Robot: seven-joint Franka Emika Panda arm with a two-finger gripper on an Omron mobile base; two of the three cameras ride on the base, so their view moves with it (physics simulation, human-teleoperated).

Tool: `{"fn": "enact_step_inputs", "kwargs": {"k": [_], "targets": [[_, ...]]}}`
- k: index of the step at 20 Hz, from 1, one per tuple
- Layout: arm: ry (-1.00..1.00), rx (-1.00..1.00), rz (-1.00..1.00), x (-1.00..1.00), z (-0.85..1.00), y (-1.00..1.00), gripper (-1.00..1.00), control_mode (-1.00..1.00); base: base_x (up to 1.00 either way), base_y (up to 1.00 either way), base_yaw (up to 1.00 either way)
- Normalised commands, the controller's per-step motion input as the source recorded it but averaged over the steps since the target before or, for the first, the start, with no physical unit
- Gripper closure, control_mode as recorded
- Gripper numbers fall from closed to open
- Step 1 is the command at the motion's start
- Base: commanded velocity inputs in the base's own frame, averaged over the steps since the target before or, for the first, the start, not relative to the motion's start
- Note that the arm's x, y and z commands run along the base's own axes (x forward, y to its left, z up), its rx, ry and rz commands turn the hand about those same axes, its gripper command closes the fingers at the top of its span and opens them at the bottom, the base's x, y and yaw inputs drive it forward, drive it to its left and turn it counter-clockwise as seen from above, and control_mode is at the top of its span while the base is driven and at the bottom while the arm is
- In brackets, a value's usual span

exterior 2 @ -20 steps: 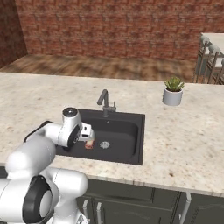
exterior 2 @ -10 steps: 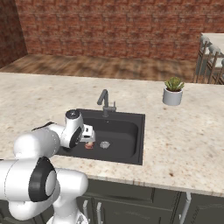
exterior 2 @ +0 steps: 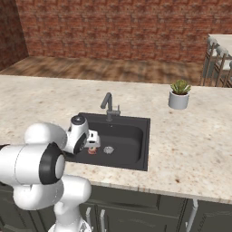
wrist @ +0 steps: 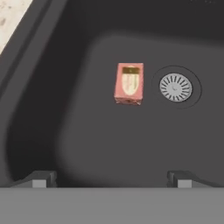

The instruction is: Pick up the sponge and bar soap from the sink, and place them back in the cabinet, and close the cabinet door.

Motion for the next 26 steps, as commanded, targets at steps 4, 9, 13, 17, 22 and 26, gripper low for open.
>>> {"fn": "enact_step_inputs", "kwargs": {"k": [4, 9, 13, 17, 22, 26], "targets": [[0.00, 0.00, 0.01, 0.21, -0.13, 0.00, -1.00, -1.00, 0.00, 0.00, 0.00], [0.00, 0.00, 0.01, 0.15, -0.13, 0.00, -1.00, -1.00, 0.00, 0.00, 0.00], [0.00, 0.00, 0.02, 0.10, -0.12, 0.00, -1.00, -1.00, 0.00, 0.00, 0.00], [0.00, 0.00, 0.01, 0.15, -0.16, 0.00, -1.00, -1.00, 0.00, 0.00, 0.00], [0.00, 0.00, 0.01, 0.14, -0.12, 0.00, -1.00, -1.00, 0.00, 0.00, 0.00], [0.00, 0.00, 0.00, 0.15, -0.13, 0.00, -1.00, -1.00, 0.00, 0.00, 0.00]]}}
